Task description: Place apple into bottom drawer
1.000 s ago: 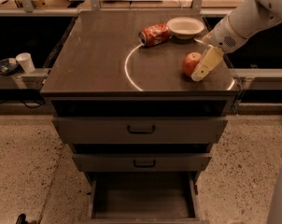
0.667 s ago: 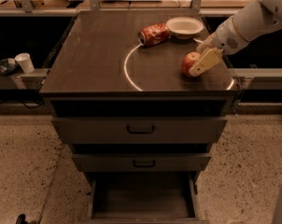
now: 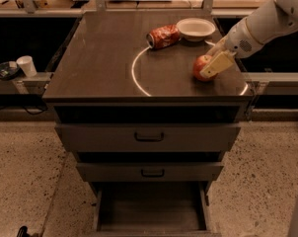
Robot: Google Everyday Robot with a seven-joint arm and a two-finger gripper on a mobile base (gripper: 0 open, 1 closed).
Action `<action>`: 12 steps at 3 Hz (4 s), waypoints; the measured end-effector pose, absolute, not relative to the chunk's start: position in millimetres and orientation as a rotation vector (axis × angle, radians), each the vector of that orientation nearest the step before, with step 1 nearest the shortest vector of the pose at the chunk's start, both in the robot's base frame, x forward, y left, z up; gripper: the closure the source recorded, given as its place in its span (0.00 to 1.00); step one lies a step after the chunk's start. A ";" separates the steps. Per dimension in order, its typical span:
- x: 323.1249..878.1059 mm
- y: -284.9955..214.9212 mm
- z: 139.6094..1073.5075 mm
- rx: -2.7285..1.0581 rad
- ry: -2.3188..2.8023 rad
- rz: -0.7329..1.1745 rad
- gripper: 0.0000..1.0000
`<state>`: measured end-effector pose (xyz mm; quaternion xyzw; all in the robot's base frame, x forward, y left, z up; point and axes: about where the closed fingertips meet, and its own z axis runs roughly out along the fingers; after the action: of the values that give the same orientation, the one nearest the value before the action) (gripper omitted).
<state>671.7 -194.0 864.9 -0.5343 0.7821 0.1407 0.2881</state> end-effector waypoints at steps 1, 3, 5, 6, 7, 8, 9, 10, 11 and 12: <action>661.9 -174.1 867.3 -1.491 1.988 0.476 1.00; 564.4 -135.1 876.8 -1.724 1.670 0.690 1.00; 494.0 -151.3 824.3 -1.814 1.743 0.678 1.00; 495.5 -147.1 816.4 -1.717 1.688 0.692 1.00; 486.8 -156.6 787.8 -1.562 1.653 0.649 1.00; 482.2 -167.4 736.7 -1.495 1.742 0.550 1.00; 491.5 -167.9 726.7 -1.469 1.758 0.499 1.00; 493.6 -154.9 707.3 -1.478 1.770 0.553 1.00; 465.5 -116.5 585.2 -1.551 1.792 0.687 1.00; 438.5 -97.7 502.8 -1.603 1.825 0.777 1.00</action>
Offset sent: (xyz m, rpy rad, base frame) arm -0.1247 0.0857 0.0346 0.3182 -0.0783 0.5713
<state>438.5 -97.7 502.8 -0.6012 0.6846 0.2915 0.2915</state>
